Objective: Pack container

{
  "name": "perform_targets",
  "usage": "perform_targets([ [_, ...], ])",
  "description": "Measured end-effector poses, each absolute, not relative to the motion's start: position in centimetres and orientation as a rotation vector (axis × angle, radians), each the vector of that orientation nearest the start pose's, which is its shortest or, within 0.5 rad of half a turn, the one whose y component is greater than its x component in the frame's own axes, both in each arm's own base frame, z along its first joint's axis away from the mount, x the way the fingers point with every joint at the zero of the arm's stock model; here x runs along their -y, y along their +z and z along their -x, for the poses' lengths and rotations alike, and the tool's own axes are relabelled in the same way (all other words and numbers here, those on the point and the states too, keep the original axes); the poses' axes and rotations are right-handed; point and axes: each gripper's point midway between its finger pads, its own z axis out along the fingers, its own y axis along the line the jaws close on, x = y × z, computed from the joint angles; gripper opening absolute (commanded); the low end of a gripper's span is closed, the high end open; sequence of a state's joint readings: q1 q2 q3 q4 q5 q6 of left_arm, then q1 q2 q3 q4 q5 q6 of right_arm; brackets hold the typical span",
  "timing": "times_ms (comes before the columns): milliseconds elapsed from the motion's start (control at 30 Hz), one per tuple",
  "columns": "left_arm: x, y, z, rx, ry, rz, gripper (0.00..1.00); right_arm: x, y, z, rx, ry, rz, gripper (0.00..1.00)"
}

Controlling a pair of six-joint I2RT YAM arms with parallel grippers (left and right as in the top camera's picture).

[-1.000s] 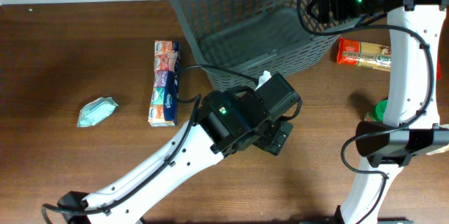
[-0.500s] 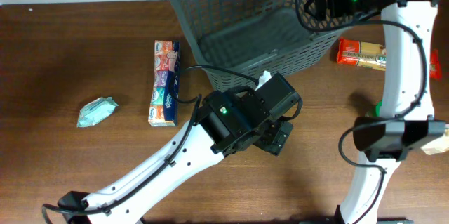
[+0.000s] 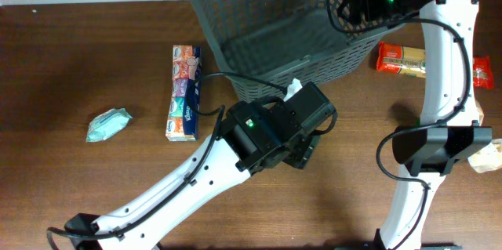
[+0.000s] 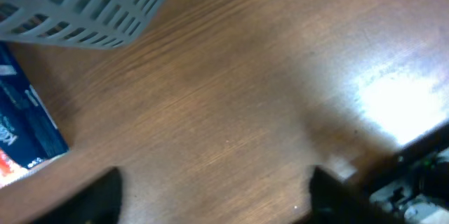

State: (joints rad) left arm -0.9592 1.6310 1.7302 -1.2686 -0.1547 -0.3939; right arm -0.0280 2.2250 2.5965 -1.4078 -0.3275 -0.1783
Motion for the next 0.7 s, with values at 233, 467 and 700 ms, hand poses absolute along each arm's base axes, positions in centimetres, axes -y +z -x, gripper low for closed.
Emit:
perform_targets([
  [233, 28.1, 23.9, -24.3, -2.604, -0.122, -0.656, 0.02, -4.2, 26.4, -50.9, -2.544, 0.366, 0.289, 0.38],
  [467, 29.7, 25.2, -26.0, -2.517, -0.191, -0.590, 0.02, -4.3, 26.4, -50.9, -2.552, 0.384, 0.241, 0.09],
  [700, 30.4, 25.8, -27.2, -2.463, -0.199, -0.546, 0.02, -4.3, 26.4, -50.8, -2.559, 0.385, 0.230, 0.04],
])
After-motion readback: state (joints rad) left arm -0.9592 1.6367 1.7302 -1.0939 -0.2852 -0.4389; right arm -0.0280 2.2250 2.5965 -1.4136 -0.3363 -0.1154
